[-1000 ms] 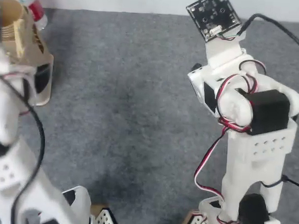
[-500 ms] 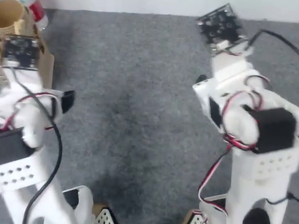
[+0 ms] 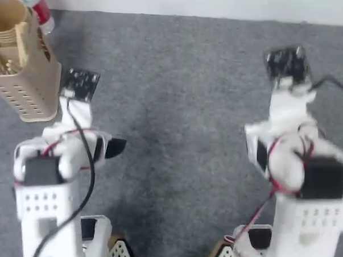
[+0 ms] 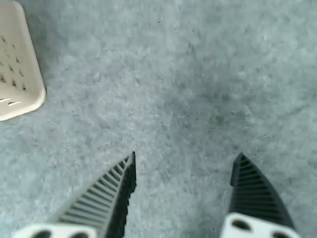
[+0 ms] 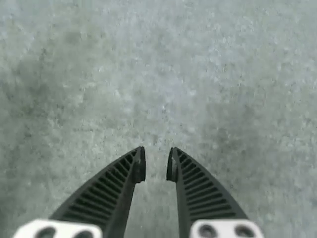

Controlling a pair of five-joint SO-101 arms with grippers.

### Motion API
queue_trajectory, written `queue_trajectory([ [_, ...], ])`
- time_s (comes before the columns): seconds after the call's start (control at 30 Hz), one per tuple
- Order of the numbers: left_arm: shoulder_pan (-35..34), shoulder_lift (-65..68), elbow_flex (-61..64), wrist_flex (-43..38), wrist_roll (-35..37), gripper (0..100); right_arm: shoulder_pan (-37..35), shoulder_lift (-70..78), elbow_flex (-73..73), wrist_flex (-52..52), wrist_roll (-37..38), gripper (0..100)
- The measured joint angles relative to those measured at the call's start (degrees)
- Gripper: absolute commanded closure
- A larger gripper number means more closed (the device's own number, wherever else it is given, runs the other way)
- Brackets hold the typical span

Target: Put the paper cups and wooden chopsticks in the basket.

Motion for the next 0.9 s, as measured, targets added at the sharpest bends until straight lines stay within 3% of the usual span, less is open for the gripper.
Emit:
queue_trajectory([
  [0.13,-0.26,-13.27,5.8,2.02,0.0,71,0.0,-15.56,19.34,-9.14,0.18,90.1],
  [0.27,-0.53,-28.57,19.25,-4.13,0.0,71,0.0,-32.44,39.82,-19.43,0.53,90.1],
  [0.47,-0.53,-46.33,39.03,-9.14,0.0,74,1.41,-50.37,51.96,-23.91,0.7,90.1],
  [0.67,-0.7,-47.38,47.82,-14.15,0.0,75,5.27,-56.09,64.97,-32.26,-0.97,89.4],
  [0.9,-0.79,-47.38,55.47,-20.57,-0.09,75,5.45,-56.35,80.26,-34.2,-4.75,77.9],
])
